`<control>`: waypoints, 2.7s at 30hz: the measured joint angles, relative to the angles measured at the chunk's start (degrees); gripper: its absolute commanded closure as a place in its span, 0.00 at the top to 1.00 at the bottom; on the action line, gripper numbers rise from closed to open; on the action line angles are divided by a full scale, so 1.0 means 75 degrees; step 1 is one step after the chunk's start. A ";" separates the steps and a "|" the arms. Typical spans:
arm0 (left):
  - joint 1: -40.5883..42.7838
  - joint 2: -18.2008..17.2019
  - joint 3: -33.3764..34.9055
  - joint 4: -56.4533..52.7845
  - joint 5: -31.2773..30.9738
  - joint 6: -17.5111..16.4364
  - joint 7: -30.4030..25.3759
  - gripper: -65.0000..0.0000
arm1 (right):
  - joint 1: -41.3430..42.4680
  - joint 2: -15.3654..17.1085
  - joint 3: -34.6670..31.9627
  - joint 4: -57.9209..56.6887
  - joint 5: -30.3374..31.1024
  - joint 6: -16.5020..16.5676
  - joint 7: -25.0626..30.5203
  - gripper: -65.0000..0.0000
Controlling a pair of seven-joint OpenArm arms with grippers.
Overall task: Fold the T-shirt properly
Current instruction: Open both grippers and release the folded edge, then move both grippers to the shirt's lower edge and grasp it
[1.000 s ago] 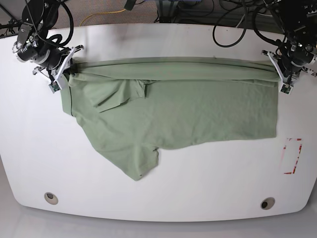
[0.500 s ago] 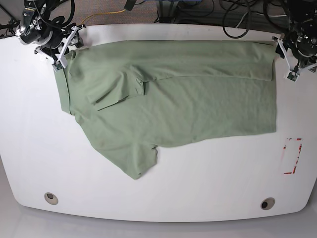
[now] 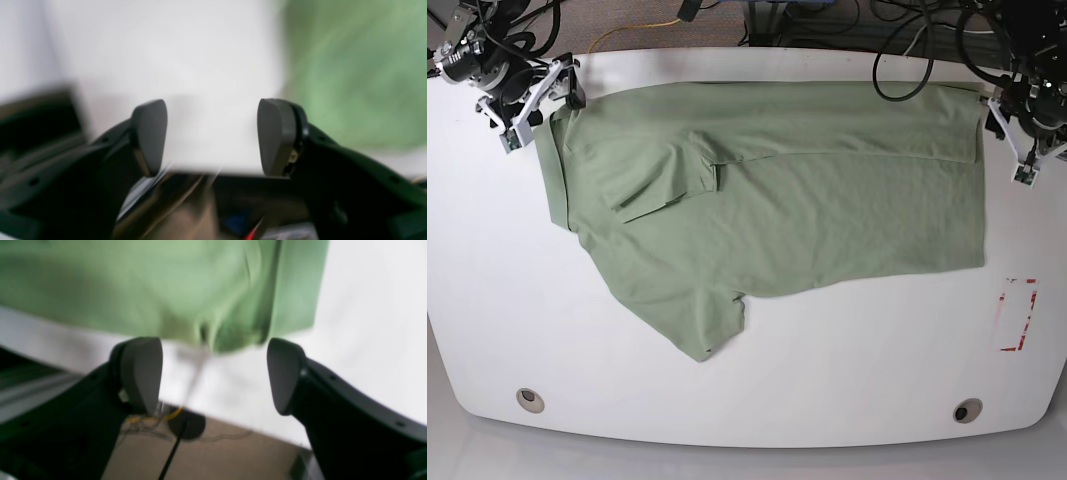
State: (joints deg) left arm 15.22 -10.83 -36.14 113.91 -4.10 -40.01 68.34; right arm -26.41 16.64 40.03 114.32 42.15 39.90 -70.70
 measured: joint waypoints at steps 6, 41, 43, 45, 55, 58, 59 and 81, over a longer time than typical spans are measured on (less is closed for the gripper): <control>0.0044 0.0746 0.0420 -0.0023 0.0204 0.0003 0.0213 0.61 | 0.0612 -0.0020 0.0003 -0.0268 -0.0662 0.0012 -0.0015 0.72; 0.0629 -0.0082 0.0484 -0.0839 0.0003 -0.0009 -0.0070 0.61 | 0.0612 -0.0251 0.0064 -0.1239 -0.2049 -0.0003 0.0589 0.72; 0.0446 -0.0090 0.0484 -0.0621 -0.0329 -0.0003 -0.0085 0.61 | 0.0629 -0.0245 0.0061 -0.0874 -0.1632 0.0015 0.0621 0.72; 0.0227 -0.0090 0.0484 -0.0475 -0.0606 0.0003 -0.0029 0.61 | 0.0723 -0.0245 0.0050 -0.0635 -0.1565 0.0020 0.0627 0.72; -0.1064 -0.0093 0.0455 -0.0187 -0.0705 -0.0009 0.0254 0.61 | 0.2547 -0.0143 -0.0621 -0.1472 -0.2288 0.0000 0.0577 0.72; -0.1466 -0.0105 0.0536 -0.0169 -0.0618 0.0000 0.0143 0.62 | 0.3177 -0.0221 -0.0956 -0.2057 -0.2605 0.0038 0.0638 0.72; -0.1609 -0.0111 0.0638 -0.0178 -0.0507 0.0000 0.0201 0.62 | 0.3445 -0.0219 -0.1061 -0.2323 -0.2763 0.0026 0.0644 0.72; -0.3427 -0.0329 0.1023 -0.3503 -0.0358 0.0111 -0.1632 0.61 | 0.6933 -0.0152 -0.2801 -0.7676 -0.4080 -0.0032 0.3179 0.72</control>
State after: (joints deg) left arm -10.48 -13.30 -28.47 87.64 -6.79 -39.18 56.10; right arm 25.58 15.51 19.03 56.75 11.55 39.66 -46.85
